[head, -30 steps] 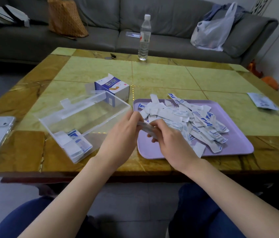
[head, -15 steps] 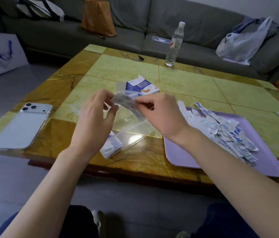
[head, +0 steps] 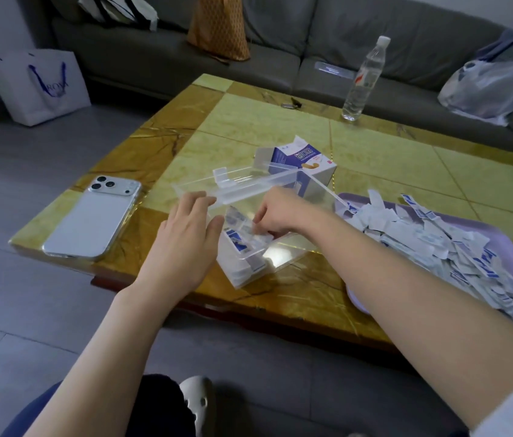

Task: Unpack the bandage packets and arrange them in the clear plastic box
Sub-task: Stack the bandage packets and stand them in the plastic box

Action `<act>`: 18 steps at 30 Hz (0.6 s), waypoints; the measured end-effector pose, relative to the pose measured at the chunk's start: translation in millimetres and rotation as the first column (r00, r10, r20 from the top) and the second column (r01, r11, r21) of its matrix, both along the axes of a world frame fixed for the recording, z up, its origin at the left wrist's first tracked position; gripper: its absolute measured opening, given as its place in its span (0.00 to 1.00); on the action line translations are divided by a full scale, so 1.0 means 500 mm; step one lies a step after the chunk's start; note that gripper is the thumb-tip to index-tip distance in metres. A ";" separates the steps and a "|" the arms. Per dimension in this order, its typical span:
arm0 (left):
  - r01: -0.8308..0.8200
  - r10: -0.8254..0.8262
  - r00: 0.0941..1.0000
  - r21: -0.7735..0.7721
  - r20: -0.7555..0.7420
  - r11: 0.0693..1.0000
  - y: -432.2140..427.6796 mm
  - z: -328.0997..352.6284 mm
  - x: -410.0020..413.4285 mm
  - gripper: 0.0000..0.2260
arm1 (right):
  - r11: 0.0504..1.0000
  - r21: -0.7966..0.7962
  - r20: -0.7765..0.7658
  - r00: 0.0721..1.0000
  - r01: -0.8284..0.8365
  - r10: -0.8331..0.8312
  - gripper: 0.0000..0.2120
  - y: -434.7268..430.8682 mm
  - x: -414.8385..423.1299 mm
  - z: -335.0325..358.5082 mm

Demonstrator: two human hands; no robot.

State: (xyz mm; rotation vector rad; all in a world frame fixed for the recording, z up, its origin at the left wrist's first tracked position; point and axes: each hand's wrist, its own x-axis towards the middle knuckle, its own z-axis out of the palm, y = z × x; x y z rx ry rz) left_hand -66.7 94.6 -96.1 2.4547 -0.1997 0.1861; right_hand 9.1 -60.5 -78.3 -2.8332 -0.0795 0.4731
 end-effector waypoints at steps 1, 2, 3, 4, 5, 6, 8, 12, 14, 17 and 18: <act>0.003 -0.003 1.000 0.004 -0.002 1.000 -0.001 0.000 0.000 0.18 | 0.999 -0.045 -0.019 1.000 -0.020 0.019 0.12 0.005 -0.002 0.002; 0.005 -0.005 1.000 0.007 -0.002 1.000 -0.001 -0.001 0.000 0.18 | 0.997 -0.071 -0.045 0.998 -0.039 0.036 0.12 0.009 -0.005 0.002; 0.006 -0.006 1.000 0.009 0.000 1.000 -0.002 -0.002 0.001 0.18 | 0.995 -0.079 -0.079 0.996 -0.054 0.047 0.12 0.013 -0.008 0.005; 0.008 -0.008 1.000 0.009 0.001 1.000 -0.003 -0.002 0.001 0.18 | 0.994 -0.083 -0.105 0.992 -0.073 0.064 0.11 0.018 -0.012 0.007; 0.007 -0.008 1.000 0.007 0.001 1.000 -0.004 -0.003 0.002 0.18 | 0.990 -0.100 -0.122 0.989 -0.098 0.086 0.10 0.023 -0.017 0.010; 0.007 -0.007 1.000 0.005 0.001 1.000 -0.005 -0.003 0.002 0.17 | 0.984 -0.127 -0.135 0.985 -0.126 0.109 0.09 0.028 -0.020 0.013; 0.007 -0.007 1.000 0.000 -0.001 1.000 -0.007 -0.005 0.003 0.17 | 0.970 -0.179 -0.146 0.980 -0.162 0.137 0.07 0.033 -0.021 0.015; 0.008 -0.008 1.000 -0.001 0.000 1.000 -0.007 -0.007 0.004 0.17 | 0.973 -0.197 -0.132 0.987 -0.121 0.096 0.13 0.037 -0.018 0.013; 0.008 -0.008 1.000 0.001 0.000 1.000 -0.006 -0.007 0.004 0.17 | 0.980 -0.161 -0.158 0.983 -0.119 0.093 0.13 0.042 -0.020 0.013; 0.007 -0.007 1.000 0.000 0.004 1.000 -0.005 -0.007 0.004 0.17 | 0.987 -0.101 -0.179 0.978 -0.125 0.106 0.11 0.049 -0.020 0.011; 0.005 -0.005 1.000 -0.002 0.006 1.000 -0.005 -0.008 0.003 0.17 | 0.989 -0.090 -0.181 0.978 -0.117 0.099 0.11 0.048 -0.019 0.009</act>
